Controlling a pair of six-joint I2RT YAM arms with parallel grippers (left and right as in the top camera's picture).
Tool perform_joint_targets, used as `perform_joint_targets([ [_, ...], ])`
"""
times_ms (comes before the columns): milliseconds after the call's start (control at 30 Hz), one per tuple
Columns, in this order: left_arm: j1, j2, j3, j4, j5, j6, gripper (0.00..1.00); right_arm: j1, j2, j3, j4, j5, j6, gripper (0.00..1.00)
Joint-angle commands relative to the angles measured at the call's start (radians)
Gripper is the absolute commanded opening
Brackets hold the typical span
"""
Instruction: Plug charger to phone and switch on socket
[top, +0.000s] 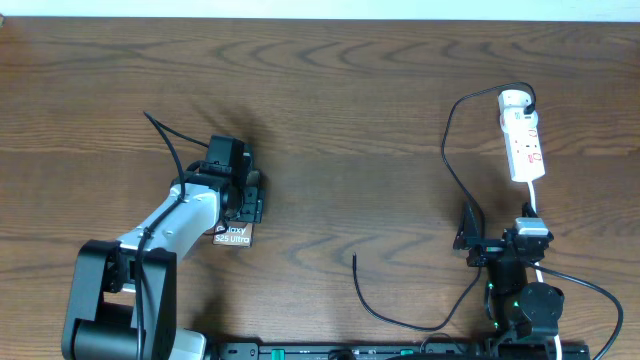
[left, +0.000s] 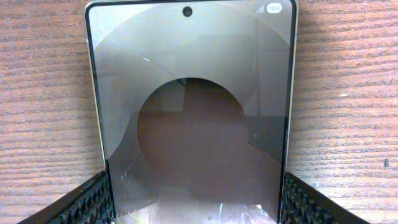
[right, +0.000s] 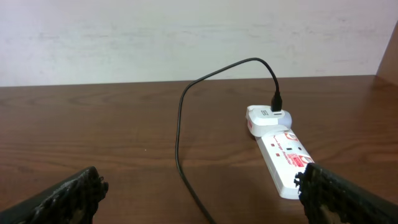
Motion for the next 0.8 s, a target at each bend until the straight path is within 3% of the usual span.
perform_joint_targets([
  [0,0.0,0.013,-0.024,0.0,-0.01,0.006,0.45,0.011,-0.005,-0.001,-0.005,0.001,0.013,0.99],
  [200,0.0,0.013,-0.024,0.0,-0.01,0.006,0.28,0.011,-0.005,-0.001,-0.005,0.001,0.013,0.99],
  [367,0.0,0.013,-0.024,0.0,-0.01,0.006,0.08,0.011,-0.005,-0.001,-0.005,0.001,0.013,0.99],
  [767,0.0,0.013,-0.024,0.0,-0.01,0.006,0.07,0.011,-0.005,-0.001,-0.005,0.001,0.013,0.99],
])
